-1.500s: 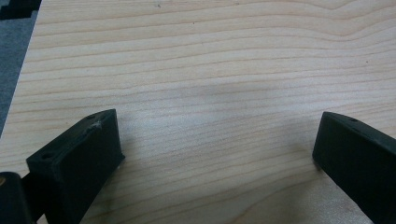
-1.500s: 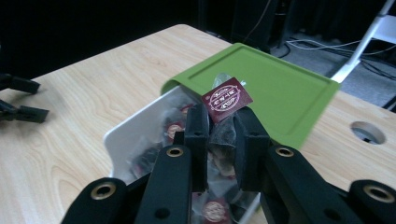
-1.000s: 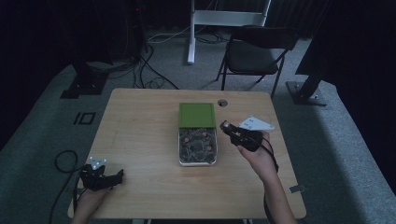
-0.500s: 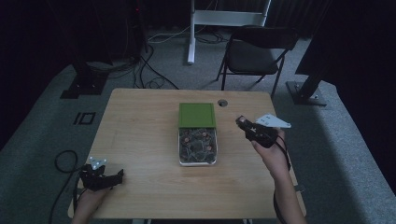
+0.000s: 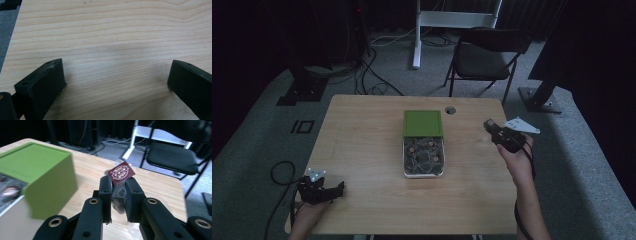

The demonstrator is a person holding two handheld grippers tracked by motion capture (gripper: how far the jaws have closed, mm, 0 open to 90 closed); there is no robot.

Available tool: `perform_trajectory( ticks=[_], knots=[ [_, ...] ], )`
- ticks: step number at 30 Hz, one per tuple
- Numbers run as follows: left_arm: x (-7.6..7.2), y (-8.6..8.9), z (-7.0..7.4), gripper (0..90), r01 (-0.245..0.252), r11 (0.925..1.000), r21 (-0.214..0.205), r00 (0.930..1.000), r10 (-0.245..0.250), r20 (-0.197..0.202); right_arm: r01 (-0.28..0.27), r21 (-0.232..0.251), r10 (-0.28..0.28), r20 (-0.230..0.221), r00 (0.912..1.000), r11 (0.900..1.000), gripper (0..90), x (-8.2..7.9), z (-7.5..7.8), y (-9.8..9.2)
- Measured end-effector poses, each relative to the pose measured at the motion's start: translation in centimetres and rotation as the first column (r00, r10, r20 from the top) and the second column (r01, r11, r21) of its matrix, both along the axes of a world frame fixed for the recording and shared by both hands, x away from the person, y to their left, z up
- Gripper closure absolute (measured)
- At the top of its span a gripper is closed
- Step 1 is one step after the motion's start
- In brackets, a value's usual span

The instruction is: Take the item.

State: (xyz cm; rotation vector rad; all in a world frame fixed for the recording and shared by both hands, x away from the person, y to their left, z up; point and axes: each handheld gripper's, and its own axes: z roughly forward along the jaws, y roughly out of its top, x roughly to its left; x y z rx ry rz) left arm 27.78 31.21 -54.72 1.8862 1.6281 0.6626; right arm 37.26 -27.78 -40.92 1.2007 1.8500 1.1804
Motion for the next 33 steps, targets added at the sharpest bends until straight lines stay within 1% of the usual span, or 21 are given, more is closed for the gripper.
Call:
perform_trajectory(
  ticks=[6,11,14,17,20,21,33],
  knots=[
    [0.0,0.0,0.0,1.7,0.000,1.0000,0.000,1.0000,0.000,0.000,0.049,0.011,-0.049,0.002,0.9988,0.9987,78.1,0.8,-0.2,-1.5],
    [0.0,0.0,0.0,1.7,0.000,1.0000,0.000,1.0000,0.000,0.000,0.077,0.005,-0.077,-0.007,0.9970,0.9970,78.1,1.7,-0.6,-2.2],
    [0.0,0.0,0.0,1.7,0.000,1.0000,0.000,1.0000,0.000,0.000,0.096,0.013,-0.096,-0.019,0.9952,0.9953,78.1,2.3,-0.9,-2.5],
    [0.0,0.0,0.0,1.7,0.000,1.0000,0.000,1.0000,0.000,0.000,0.112,0.006,-0.111,-0.026,0.9934,0.9937,78.1,2.9,-1.3,-2.8],
    [0.0,0.0,0.0,1.7,0.000,1.0000,0.000,1.0000,0.000,0.000,0.126,0.010,-0.126,-0.034,0.9915,0.9920,78.1,3.3,-1.6,-3.1],
    [0.0,0.0,0.0,1.7,0.000,1.0000,0.000,1.0000,0.000,0.000,0.130,0.017,-0.129,-0.041,0.9908,0.9914,78.1,3.5,-1.7,-3.2],
    [0.0,0.0,0.0,1.7,0.000,1.0000,0.000,1.0000,0.000,0.000,0.150,0.009,-0.148,-0.080,0.9857,0.9887,78.0,4.9,-3.3,-3.0]
  ],
)
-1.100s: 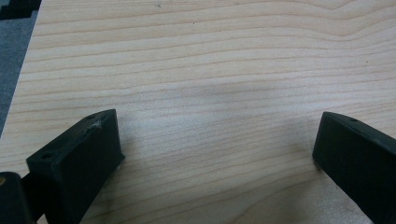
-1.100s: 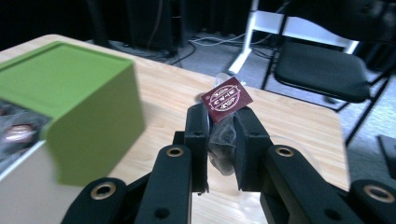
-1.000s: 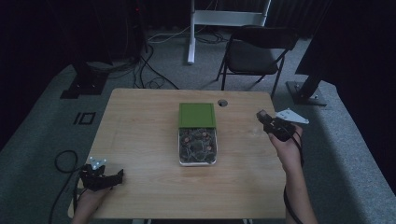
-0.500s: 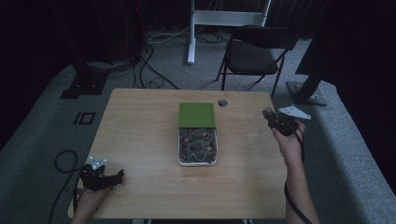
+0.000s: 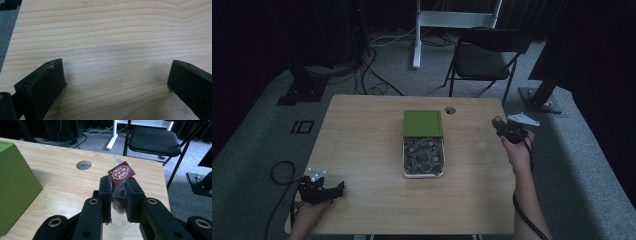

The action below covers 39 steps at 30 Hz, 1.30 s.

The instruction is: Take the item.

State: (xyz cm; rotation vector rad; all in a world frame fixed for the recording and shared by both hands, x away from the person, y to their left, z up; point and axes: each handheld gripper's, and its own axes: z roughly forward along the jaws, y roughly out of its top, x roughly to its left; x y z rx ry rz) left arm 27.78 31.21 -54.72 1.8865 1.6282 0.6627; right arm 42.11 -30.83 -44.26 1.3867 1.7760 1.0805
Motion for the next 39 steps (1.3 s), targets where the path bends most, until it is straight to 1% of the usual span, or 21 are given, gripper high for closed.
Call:
perform_trajectory(
  ticks=[9,11,12,13,16,19,21,22,24,25,26,28,30,32,35,37,39],
  knots=[
    [0.0,0.0,0.0,1.7,-0.001,1.0000,-0.001,1.0000,0.001,0.000,0.018,0.000,-0.018,-0.027,0.9995,0.9998,77.8,0.6,-0.9,-0.1],
    [0.0,0.0,0.0,1.7,0.000,1.0000,-0.001,1.0000,0.000,0.000,0.014,0.012,-0.013,-0.031,0.9994,0.9998,77.6,0.7,-1.1,-0.1],
    [0.0,0.0,0.0,1.7,0.000,1.0000,-0.001,1.0000,0.000,0.000,0.015,0.008,-0.015,-0.033,0.9994,0.9999,77.5,0.7,-1.1,0.0],
    [0.0,0.0,0.0,1.7,0.000,1.0000,-0.001,1.0000,0.000,0.000,0.016,-0.009,-0.016,-0.040,0.9991,0.9998,77.3,0.8,-1.2,0.0],
    [0.0,0.0,0.0,1.7,0.000,1.0000,-0.001,1.0000,0.000,0.000,0.026,-0.014,-0.027,-0.045,0.9986,0.9996,76.1,0.9,-1.4,0.2],
    [0.0,0.0,0.0,1.7,-0.001,1.0000,-0.001,1.0000,0.001,0.000,0.028,-0.005,-0.029,-0.048,0.9985,0.9996,70.9,1.0,-1.5,0.3],
    [0.0,0.0,0.0,1.7,0.000,1.0000,-0.001,1.0000,0.000,0.000,0.036,-0.007,-0.036,-0.047,0.9983,0.9993,69.4,1.0,-1.4,0.3],
    [0.0,0.0,0.0,1.7,0.000,1.0000,-0.001,1.0000,0.000,0.000,0.037,-0.006,-0.037,-0.054,0.9979,0.9993,68.0,1.0,-1.3,0.3],
    [0.0,0.0,0.0,1.7,-0.001,1.0000,-0.001,1.0000,0.001,0.000,0.037,0.002,-0.037,-0.049,0.9981,0.9993,65.3,0.9,-1.1,0.3],
    [0.0,0.0,0.0,1.7,-0.001,1.0000,-0.001,1.0000,0.001,0.000,0.037,0.002,-0.037,-0.049,0.9981,0.9993,65.3,0.9,-1.1,0.3],
    [0.0,0.0,0.0,1.7,0.000,1.0000,-0.001,1.0000,0.000,0.000,0.035,0.003,-0.035,-0.046,0.9983,0.9994,63.3,0.8,-1.0,0.3],
    [0.0,0.0,0.0,1.7,0.000,1.0000,-0.001,1.0000,0.000,0.000,0.025,0.017,-0.024,-0.042,0.9988,0.9995,56.4,0.6,-0.6,0.4],
    [0.0,0.0,0.0,1.7,0.000,1.0000,-0.001,1.0000,0.000,0.000,0.015,0.017,-0.014,-0.045,0.9989,0.9997,52.6,0.5,-0.4,0.5],
    [0.0,0.0,0.0,1.7,0.000,1.0000,-0.001,1.0000,0.000,0.000,0.007,0.017,-0.006,-0.046,0.9989,0.9998,50.2,0.3,-0.3,0.6],
    [0.0,0.0,0.0,1.7,0.000,1.0000,-0.001,1.0000,0.000,0.000,-0.007,0.020,0.008,-0.057,0.9983,0.9998,43.9,0.0,-0.3,0.7],
    [0.0,0.0,0.0,1.7,0.000,1.0000,-0.001,1.0000,0.000,0.000,-0.010,0.015,0.011,-0.052,0.9986,0.9998,39.3,-0.2,-0.3,0.7],
    [0.0,0.0,0.0,1.7,0.000,1.0000,-0.001,1.0000,0.000,0.000,-0.007,0.028,0.009,-0.050,0.9987,0.9996,35.2,-0.4,-0.3,0.8]
  ],
)
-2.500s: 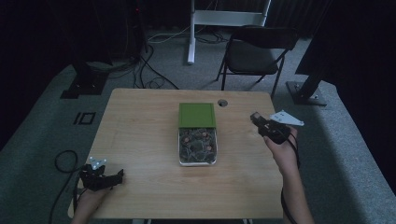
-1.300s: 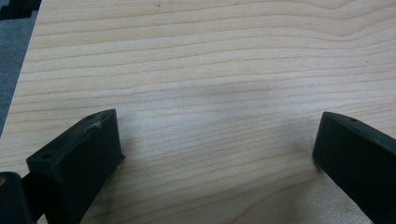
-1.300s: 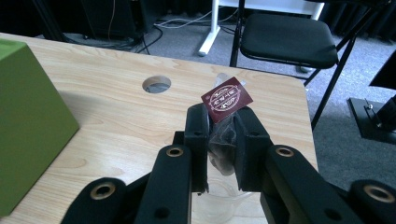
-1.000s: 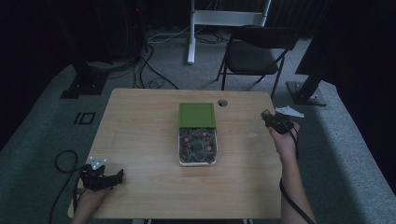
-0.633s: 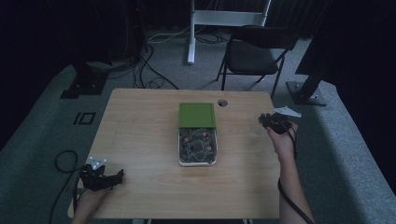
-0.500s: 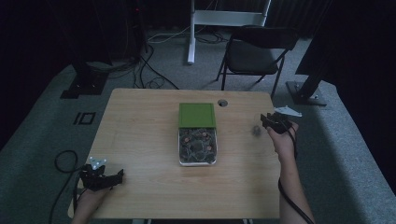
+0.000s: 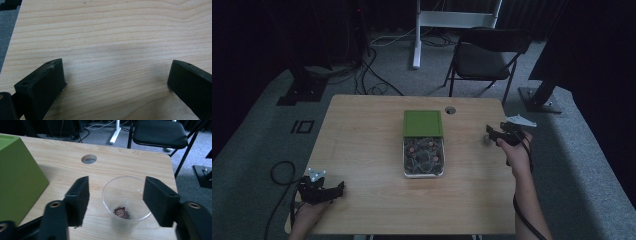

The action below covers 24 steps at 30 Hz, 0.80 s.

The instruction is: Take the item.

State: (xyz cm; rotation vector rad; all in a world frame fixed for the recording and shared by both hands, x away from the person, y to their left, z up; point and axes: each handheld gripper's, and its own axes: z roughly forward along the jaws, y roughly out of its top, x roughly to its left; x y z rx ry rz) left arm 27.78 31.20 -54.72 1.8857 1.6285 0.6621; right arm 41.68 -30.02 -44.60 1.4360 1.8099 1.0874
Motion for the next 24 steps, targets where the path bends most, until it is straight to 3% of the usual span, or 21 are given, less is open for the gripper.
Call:
perform_trajectory(
  ticks=[12,24],
  knots=[
    [0.0,0.0,0.0,1.7,0.000,1.0000,0.000,1.0000,0.000,0.000,0.017,0.007,-0.017,0.041,0.9990,0.9998,21.9,-1.7,-0.1,-0.1],
    [0.0,0.0,0.0,1.7,0.000,1.0000,0.000,1.0000,0.000,-0.001,0.003,-0.003,-0.003,0.042,0.9991,1.0000,19.3,-4.4,-0.7,-0.5]
  ],
)
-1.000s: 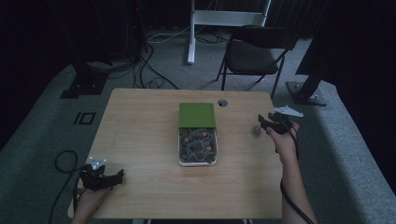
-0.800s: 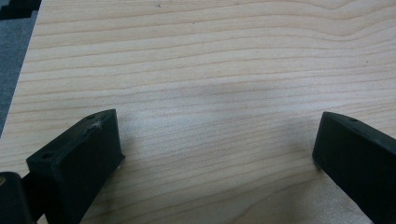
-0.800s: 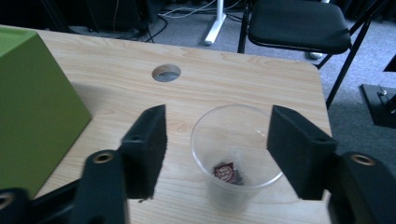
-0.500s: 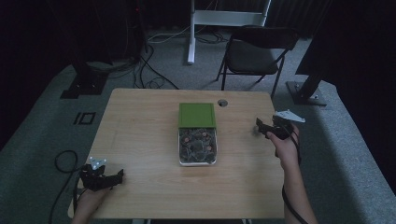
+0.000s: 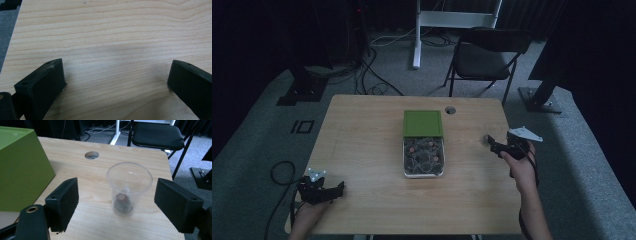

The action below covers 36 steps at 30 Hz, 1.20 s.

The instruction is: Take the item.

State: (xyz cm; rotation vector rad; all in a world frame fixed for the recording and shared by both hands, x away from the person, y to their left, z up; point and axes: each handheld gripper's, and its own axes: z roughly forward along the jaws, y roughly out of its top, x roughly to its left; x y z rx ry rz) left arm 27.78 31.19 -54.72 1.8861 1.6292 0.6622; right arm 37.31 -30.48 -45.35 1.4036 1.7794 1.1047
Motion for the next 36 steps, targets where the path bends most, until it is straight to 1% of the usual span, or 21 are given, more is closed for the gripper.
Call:
perform_trajectory(
  ticks=[3,8,11,15,17,27,29,30,36],
  knots=[
    [0.0,0.0,0.0,1.7,0.000,1.0000,0.000,1.0000,0.000,0.000,0.005,0.002,-0.005,0.003,1.0000,1.0000,19.3,-0.7,-0.4,-0.1],
    [0.0,0.0,0.0,1.7,0.000,1.0000,0.000,1.0000,0.000,0.000,0.004,-0.002,-0.005,-0.009,1.0000,1.0000,19.3,-1.6,-1.4,-0.3],
    [0.0,0.0,0.0,1.7,0.000,1.0000,-0.001,1.0000,0.000,0.001,-0.002,-0.004,0.002,-0.022,0.9997,1.0000,18.6,-2.2,-2.2,-0.4],
    [0.0,0.0,0.0,1.7,0.000,1.0000,0.000,1.0000,0.000,0.000,-0.004,0.005,0.004,-0.039,0.9992,1.0000,18.5,-2.8,-3.3,-0.5],
    [0.0,0.0,0.0,1.7,0.000,1.0000,0.000,1.0000,0.000,0.000,-0.007,0.013,0.007,-0.046,0.9989,0.9999,18.5,-3.0,-3.7,-0.5],
    [0.0,0.0,0.0,1.7,0.000,1.0000,-0.001,1.0000,0.000,0.002,-0.009,0.023,0.011,-0.091,0.9958,0.9997,18.5,-4.0,-6.1,-0.6],
    [0.0,0.0,0.0,1.7,0.000,1.0000,-0.001,1.0000,0.000,0.002,-0.009,0.022,0.011,-0.092,0.9957,0.9997,18.6,-4.1,-6.3,-0.7],
    [0.0,0.0,0.0,1.7,0.000,1.0000,-0.001,1.0000,0.000,0.002,-0.009,0.017,0.011,-0.104,0.9945,0.9998,18.6,-4.4,-6.8,-0.8],
    [0.0,0.0,0.0,1.7,0.000,1.0000,0.000,1.0000,0.000,0.001,-0.017,0.009,0.018,-0.131,0.9913,0.9998,18.6,-5.0,-7.9,-0.7]
  ],
)
